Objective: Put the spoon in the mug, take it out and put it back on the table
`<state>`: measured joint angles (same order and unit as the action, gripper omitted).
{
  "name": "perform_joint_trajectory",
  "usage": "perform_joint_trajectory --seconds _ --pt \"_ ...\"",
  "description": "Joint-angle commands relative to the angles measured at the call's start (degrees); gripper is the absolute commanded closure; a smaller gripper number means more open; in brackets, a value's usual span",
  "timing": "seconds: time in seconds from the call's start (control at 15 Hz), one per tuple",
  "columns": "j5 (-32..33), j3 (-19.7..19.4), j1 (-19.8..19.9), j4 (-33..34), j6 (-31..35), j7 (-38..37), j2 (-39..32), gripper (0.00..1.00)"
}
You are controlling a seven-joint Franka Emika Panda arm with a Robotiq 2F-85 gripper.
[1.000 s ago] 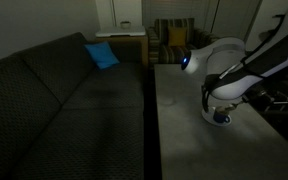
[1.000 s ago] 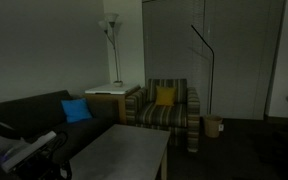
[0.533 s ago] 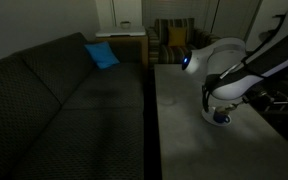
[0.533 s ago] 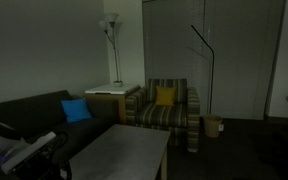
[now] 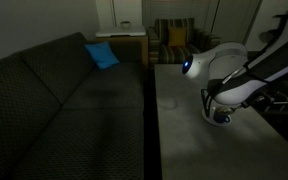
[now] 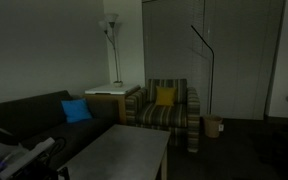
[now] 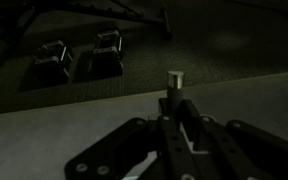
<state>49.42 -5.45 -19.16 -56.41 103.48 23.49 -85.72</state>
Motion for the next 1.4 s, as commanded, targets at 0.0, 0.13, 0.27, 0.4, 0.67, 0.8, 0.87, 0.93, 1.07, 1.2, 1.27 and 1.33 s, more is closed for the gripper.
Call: perform_joint_trajectory --seconds 0.0,0.13,0.27,0.4,0.67,0.8,0.87,0.93,1.07,1.2,1.27,1.33 --pt "1.66 0.17 2.03 1.14 0.51 1.57 0.01 0.96" --pt "2.09 0.0 2.86 2.11 0.11 3.09 0.02 0.96" --pt "2.46 -0.09 3.75 3.01 -0.02 5.35 0.03 0.96" --pt "2.89 -0.13 4.01 3.18 -0.09 6.83 0.05 0.96" --pt "3.2 0.44 3.0 2.37 -0.42 6.33 0.06 0.96" --pt "3.16 0.86 2.52 2.1 -0.46 6.59 0.02 0.96" --pt "3.15 1.04 2.21 2.03 -0.52 6.65 -0.01 0.96" --pt "3.25 1.04 1.99 2.11 -0.54 6.81 -0.04 0.96" --pt "3.58 0.65 1.3 2.08 -1.05 6.62 -0.06 0.96" --pt "3.86 0.14 0.78 1.99 -2.12 5.93 -0.06 0.96" --pt "3.99 -0.04 0.64 2.02 -2.65 5.43 -0.06 0.96" --pt "4.23 -0.2 0.45 1.92 -3.02 4.5 -0.06 0.96"
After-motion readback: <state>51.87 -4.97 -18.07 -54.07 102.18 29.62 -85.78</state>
